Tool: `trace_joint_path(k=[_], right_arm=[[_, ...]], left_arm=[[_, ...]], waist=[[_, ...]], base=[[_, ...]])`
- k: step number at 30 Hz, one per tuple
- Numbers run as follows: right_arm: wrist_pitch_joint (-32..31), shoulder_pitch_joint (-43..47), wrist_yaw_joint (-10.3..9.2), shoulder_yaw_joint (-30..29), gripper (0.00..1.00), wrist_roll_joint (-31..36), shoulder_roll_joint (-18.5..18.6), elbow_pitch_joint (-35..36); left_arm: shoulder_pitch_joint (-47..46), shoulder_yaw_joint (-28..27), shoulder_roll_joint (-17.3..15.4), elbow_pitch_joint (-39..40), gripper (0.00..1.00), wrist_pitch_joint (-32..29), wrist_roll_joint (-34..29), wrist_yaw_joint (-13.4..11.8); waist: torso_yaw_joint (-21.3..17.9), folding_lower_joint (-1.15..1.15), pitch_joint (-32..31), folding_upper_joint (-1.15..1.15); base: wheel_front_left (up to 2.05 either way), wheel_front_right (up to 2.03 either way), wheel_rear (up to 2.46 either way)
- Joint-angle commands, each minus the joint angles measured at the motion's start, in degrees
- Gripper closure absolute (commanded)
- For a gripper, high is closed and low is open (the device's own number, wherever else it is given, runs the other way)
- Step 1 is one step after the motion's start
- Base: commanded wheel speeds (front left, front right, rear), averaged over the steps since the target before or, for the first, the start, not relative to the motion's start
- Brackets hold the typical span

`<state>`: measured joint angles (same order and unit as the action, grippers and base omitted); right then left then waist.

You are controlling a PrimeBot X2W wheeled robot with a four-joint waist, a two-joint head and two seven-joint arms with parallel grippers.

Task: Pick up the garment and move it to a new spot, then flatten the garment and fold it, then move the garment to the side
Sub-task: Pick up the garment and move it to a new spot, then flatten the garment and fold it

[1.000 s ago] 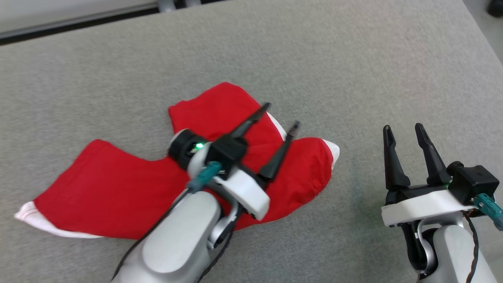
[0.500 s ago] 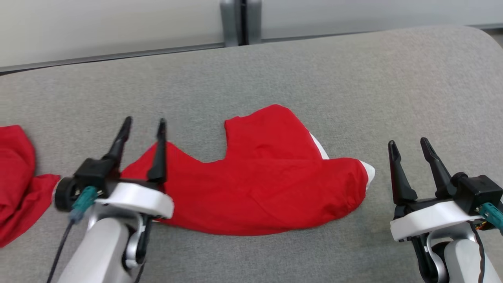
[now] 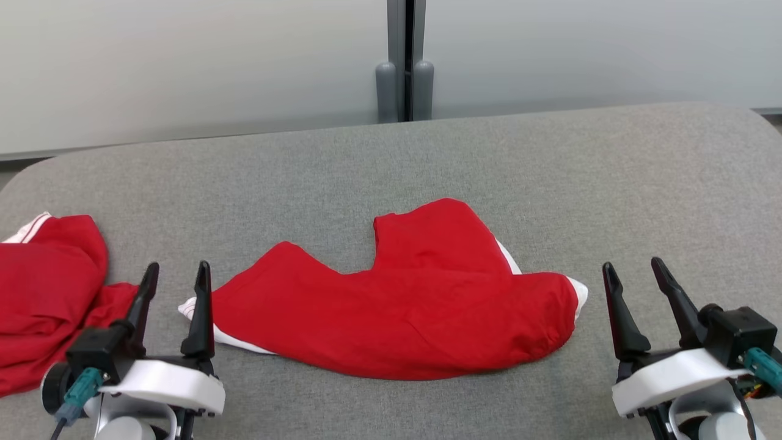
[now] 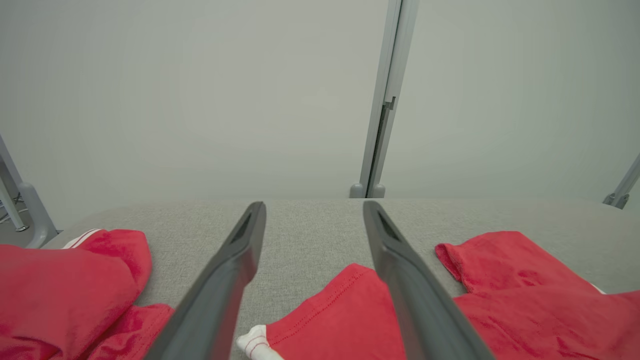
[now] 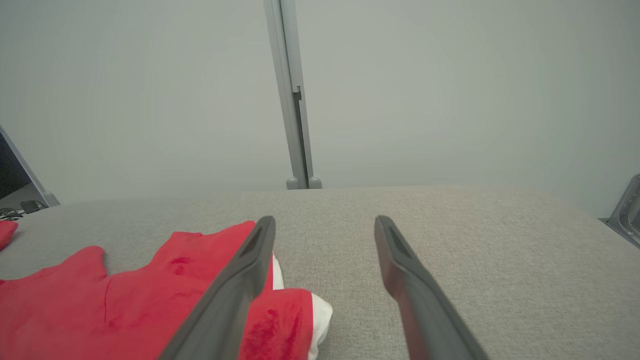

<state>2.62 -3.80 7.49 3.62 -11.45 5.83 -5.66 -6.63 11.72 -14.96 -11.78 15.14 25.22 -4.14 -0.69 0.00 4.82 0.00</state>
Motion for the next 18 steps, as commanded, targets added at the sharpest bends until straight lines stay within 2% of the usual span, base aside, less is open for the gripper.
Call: trace_joint_path(k=[1,7,18], right_arm=[[-0.5,1.3,0.0,-0.2,0.0,-0.2,0.4,0.5],[-2.2,4.5,0.0,0.0,0.0,0.1,0.2,2.5],[-3.7,6.3,0.0,0.2,0.0,0.8,0.2,5.0]], left_arm=[[1.2,-0.2,-0.1,-0.1,0.0,0.0,-0.3,0.4],[4.0,-0.2,-0.1,-0.5,0.0,0.0,-0.9,0.7],[4.8,0.5,-0.7,-1.0,0.0,0.0,-1.5,-0.1]], waist=[[0.2,0.0,-1.5,0.0],[0.5,0.0,-3.8,0.0],[0.6,0.0,-4.0,0.0]], base=[[0.0,0.0,0.0],[0.0,0.0,0.0],[0.0,0.0,0.0]])
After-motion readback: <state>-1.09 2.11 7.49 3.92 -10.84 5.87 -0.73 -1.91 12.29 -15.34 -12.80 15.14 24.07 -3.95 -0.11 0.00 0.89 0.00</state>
